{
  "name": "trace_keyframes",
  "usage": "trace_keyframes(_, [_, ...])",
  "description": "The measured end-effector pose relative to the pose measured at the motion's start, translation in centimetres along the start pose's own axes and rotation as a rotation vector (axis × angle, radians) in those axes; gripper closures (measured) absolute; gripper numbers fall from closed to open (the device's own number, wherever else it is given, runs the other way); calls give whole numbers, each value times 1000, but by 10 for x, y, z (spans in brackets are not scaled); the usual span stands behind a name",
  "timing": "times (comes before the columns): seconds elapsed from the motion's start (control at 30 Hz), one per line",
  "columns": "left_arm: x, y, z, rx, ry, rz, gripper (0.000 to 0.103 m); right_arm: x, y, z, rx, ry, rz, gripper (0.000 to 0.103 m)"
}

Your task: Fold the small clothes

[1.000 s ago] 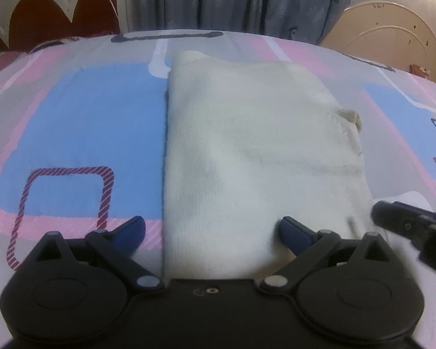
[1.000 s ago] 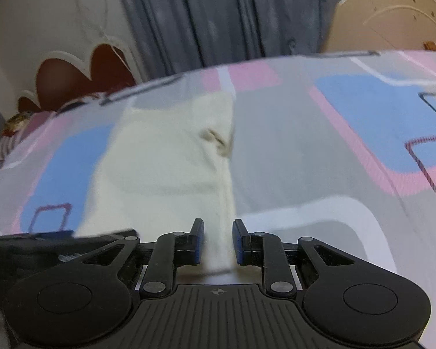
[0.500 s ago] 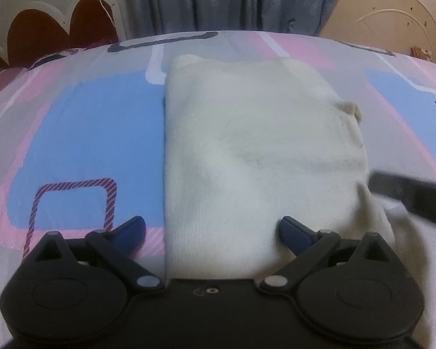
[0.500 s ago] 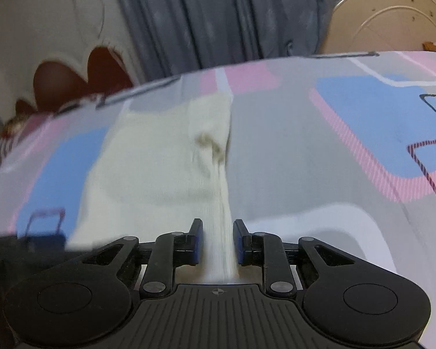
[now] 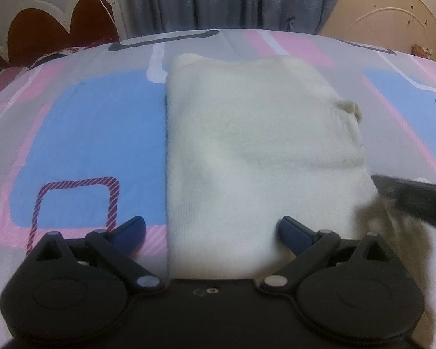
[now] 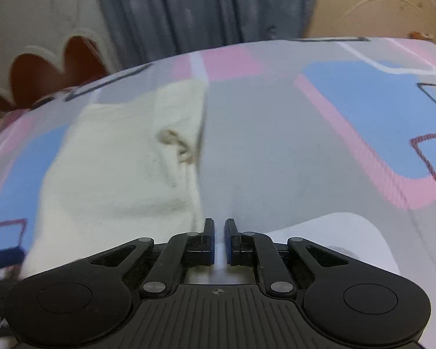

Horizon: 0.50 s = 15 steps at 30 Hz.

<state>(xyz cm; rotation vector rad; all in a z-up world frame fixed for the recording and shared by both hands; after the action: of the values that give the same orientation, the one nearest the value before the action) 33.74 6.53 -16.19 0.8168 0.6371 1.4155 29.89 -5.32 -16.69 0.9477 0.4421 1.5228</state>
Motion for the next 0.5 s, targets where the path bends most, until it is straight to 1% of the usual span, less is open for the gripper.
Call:
trace_keyframes(0.03, [0,2,-1,0,-1,6,4,-1,11,-1,-27,-8,3,94])
trace_keyframes(0.1, [0,7,-2,-2,0,19,5,-1,36,-6,-87,-18,51,94])
trace_keyframes(0.13, [0,10,-3,-1,-1,28,5,1,43,-12,-82,-3,66,94])
trace_keyframes(0.17, [-1,14,-4,0,-3,34,5,5,43,-17,-58,22,71,93])
trace_keyframes(0.23, [0,23,-7,0,1,41,5,8,33,-32,34,85,62,93])
trace_keyframes(0.3, [3,38,-11,-10,13,44,5,3,43,-35,12,71,69,92])
trace_keyframes(0.37, [6,58,-14,-22,32,47,5,0,65,-31,-23,45,118,91])
trace_keyframes(0.4, [9,69,-16,-30,39,47,5,0,81,-30,-43,46,152,88])
trace_keyframes(0.43, [10,84,-20,-42,47,50,5,2,92,-30,-54,53,172,73])
trace_keyframes(0.47, [11,97,-22,-56,50,54,5,3,109,-31,-74,65,192,61])
trace_keyframes(0.5, [12,110,-26,-67,53,58,5,4,129,-33,-103,82,208,39])
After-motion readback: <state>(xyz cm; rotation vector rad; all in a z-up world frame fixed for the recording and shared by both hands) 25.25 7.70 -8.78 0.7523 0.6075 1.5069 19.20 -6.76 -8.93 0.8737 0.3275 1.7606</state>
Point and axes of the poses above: each gripper's, at about its wrist camera, not at the fingertips, and y roughly against the way its jaws point, x to its left, z to its top, the point moved 5 cm from there along -y, roughly the way its jaws point, and after that the axes turned 1 degree about z, right-handed, at the moved point
